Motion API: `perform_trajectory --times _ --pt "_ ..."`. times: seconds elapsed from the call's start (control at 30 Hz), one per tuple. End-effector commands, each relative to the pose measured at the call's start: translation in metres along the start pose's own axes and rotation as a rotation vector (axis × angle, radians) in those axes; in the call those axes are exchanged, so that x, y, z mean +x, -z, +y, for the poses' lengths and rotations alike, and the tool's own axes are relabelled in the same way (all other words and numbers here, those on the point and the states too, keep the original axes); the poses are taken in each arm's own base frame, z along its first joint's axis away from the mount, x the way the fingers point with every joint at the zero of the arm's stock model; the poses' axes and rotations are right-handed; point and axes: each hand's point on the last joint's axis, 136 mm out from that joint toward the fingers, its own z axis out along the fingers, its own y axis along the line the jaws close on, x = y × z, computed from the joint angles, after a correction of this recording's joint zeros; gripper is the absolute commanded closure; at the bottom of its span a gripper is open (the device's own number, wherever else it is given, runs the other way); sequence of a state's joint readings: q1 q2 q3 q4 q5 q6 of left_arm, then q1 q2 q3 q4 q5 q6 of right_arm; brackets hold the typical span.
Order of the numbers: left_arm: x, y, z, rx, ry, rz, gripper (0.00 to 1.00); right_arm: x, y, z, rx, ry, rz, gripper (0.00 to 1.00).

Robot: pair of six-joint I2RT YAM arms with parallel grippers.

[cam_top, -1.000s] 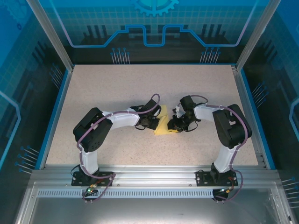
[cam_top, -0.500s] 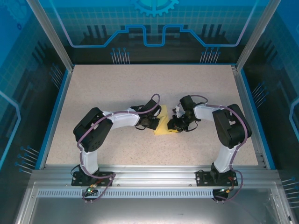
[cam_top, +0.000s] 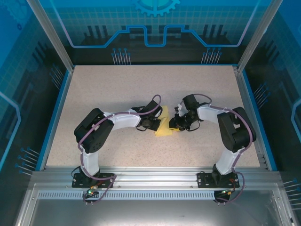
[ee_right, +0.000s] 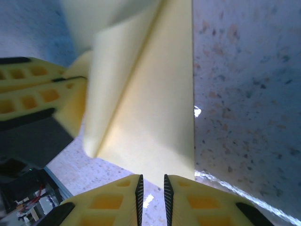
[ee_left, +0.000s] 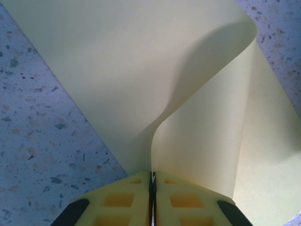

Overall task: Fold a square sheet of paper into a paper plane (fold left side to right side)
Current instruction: Fold the triangle a second time at the center of the table.

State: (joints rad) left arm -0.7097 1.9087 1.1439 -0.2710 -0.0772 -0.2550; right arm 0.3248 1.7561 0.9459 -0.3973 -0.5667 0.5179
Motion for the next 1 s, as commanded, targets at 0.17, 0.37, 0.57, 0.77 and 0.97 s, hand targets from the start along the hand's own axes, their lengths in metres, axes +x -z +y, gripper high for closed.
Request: perform_trajectory --times 0.17,0.37,0.57,0.77,0.97 --pt "0.012 -0.014 0.001 0.016 -0.007 0.042 0.88 -0.033 0.016 0.033 -0.153 -0.030 -0.100 0.81" --pt "0.013 -0.014 0.001 0.017 -0.008 0.043 0.89 -0.047 -0.005 0.047 -0.170 -0.044 -0.085 0.83" --pt "0.012 -0.014 -0.001 0.023 -0.008 0.040 0.89 -0.054 -0.021 0.052 -0.161 -0.047 -0.067 0.85" --pt "0.012 -0.014 -0.001 0.025 -0.010 0.038 0.88 -0.048 -0.036 0.040 -0.115 -0.074 -0.028 0.86" --pt "0.012 -0.014 0.000 0.023 -0.011 0.039 0.89 -0.042 -0.044 0.023 -0.052 -0.078 -0.003 0.86"
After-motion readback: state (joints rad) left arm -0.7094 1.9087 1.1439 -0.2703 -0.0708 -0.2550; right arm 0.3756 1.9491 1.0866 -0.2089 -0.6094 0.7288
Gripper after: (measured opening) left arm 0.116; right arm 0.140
